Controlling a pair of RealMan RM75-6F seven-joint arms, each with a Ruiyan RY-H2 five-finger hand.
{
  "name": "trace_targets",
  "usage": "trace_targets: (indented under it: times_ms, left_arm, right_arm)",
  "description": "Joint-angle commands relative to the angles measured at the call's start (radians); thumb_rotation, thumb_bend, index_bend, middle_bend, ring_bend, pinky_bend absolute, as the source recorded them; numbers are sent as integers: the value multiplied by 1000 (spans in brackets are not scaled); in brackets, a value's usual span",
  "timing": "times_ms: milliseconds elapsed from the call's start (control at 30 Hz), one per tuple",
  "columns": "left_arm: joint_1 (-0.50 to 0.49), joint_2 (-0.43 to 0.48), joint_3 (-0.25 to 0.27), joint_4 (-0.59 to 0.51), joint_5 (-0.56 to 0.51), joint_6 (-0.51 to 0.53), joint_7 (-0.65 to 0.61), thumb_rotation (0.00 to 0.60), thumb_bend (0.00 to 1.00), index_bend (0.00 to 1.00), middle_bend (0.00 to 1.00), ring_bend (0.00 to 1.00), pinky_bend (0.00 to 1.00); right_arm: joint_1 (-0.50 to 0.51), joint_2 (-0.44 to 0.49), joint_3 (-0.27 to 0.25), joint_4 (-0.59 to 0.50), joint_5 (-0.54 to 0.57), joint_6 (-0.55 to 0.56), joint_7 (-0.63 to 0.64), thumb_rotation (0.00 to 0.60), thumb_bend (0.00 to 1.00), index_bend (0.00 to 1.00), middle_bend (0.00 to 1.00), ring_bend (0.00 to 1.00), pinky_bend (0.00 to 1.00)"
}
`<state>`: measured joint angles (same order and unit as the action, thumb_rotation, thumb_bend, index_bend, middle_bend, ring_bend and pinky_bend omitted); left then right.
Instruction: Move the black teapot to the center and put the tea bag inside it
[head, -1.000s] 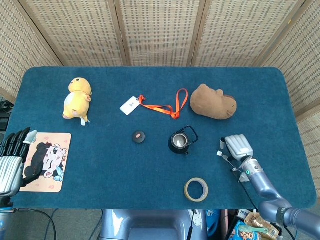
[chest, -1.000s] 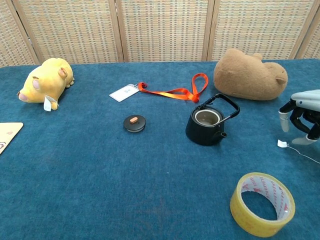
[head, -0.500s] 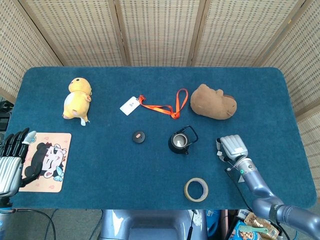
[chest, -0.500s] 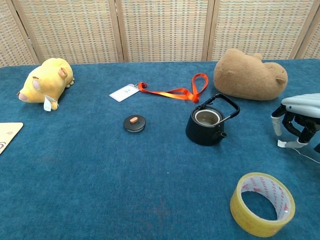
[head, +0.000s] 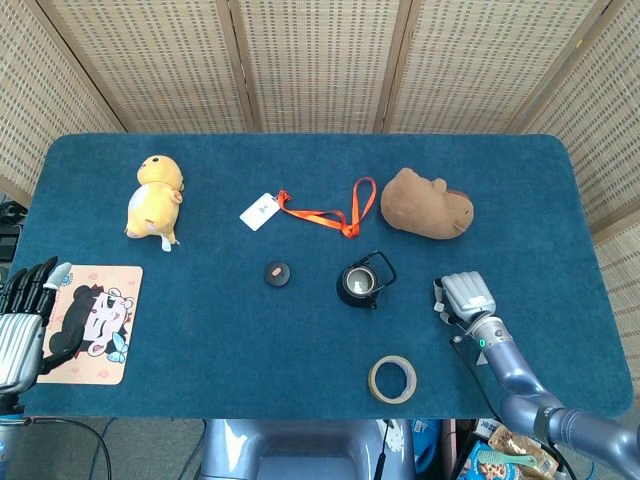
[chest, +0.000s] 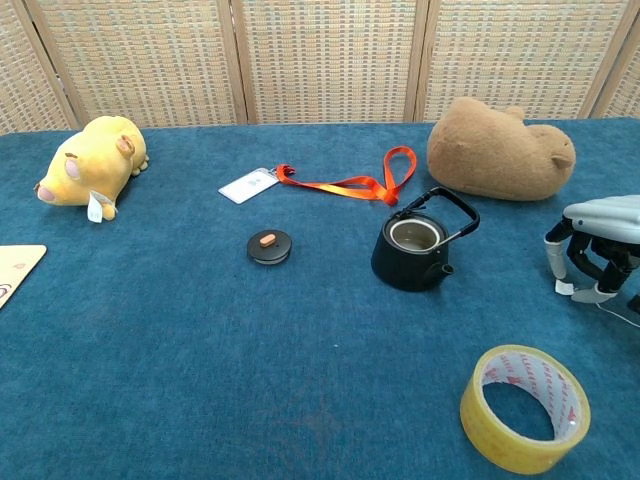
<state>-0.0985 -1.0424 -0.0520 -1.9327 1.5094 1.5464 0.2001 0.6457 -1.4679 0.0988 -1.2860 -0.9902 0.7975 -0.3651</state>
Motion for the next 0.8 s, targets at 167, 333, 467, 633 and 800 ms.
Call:
trace_targets:
  times_ms: [167,333,467,633,800]
  left_arm:
    - [2,-1,-2,5,-2,-2,-5,600,419,0,0,0,0]
    - [3,-2,-4,9,-5,-4,-9,600,419,0,0,0,0]
    - [4,-3,-6,11,-6,-4,-10,600,419,0,0,0,0]
    - [4,-5,-7,13,-6,-7,-12,600,419,0,0,0,0]
    - [5,-5,-8,16,-9,-8,-14,600,419,0,0,0,0]
  right_arm:
    - [5,-7,-3,7,12,-3,-10,600,426,541,816,906,990]
    - [7,-9,-4,10,22,-3,-12,600,442,550,818,906,989]
    - [9,-8,-5,9,26,-3,-15,600,469,555,822,906,990]
    - [11,-9,-6,8,32,-2,-20,600,491,558,824,906,989]
    - [13,-14,-9,12,40,-3,-26,600,513,562,826,906,989]
